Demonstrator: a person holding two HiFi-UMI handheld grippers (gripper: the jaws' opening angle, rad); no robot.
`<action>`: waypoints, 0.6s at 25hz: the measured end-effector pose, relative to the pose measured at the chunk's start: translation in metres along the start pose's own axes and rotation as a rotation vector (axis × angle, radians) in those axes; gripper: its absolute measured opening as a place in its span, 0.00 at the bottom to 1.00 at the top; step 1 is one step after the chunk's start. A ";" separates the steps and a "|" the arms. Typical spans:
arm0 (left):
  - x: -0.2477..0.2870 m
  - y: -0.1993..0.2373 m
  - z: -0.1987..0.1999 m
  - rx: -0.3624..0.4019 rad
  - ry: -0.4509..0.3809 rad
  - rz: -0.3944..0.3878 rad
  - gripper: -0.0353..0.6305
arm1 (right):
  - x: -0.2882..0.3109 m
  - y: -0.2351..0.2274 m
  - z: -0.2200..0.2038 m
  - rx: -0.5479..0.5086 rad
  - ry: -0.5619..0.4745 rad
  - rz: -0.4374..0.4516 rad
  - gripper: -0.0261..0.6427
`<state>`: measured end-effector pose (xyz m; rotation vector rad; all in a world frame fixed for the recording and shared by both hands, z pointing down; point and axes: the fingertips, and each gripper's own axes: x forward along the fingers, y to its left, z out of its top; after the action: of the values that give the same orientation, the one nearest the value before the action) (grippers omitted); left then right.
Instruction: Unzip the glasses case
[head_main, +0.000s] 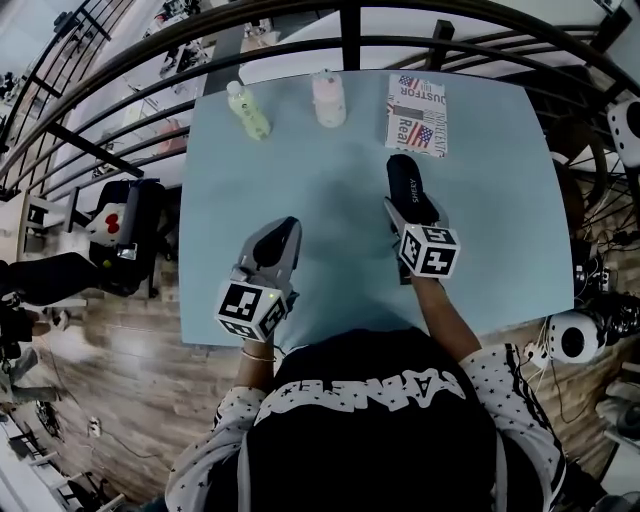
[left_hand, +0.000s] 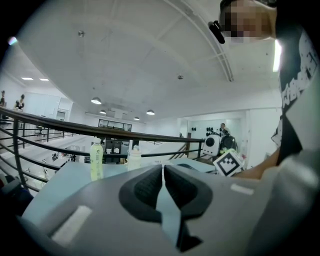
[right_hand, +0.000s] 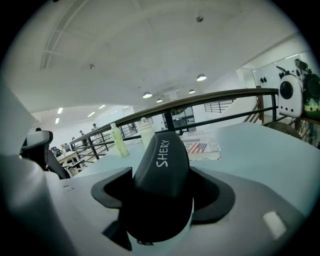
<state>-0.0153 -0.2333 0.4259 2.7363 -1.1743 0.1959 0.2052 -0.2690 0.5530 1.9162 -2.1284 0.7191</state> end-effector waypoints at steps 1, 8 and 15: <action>-0.001 -0.002 0.003 0.006 -0.005 -0.004 0.05 | -0.004 0.004 0.007 -0.008 -0.020 0.013 0.58; -0.010 -0.021 0.022 -0.008 -0.036 -0.078 0.05 | -0.035 0.034 0.055 -0.089 -0.177 0.119 0.58; -0.015 -0.045 0.044 -0.074 -0.057 -0.239 0.05 | -0.068 0.084 0.091 -0.208 -0.300 0.269 0.58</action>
<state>0.0100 -0.2006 0.3754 2.8016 -0.8371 0.0442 0.1502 -0.2481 0.4246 1.7381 -2.5589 0.2451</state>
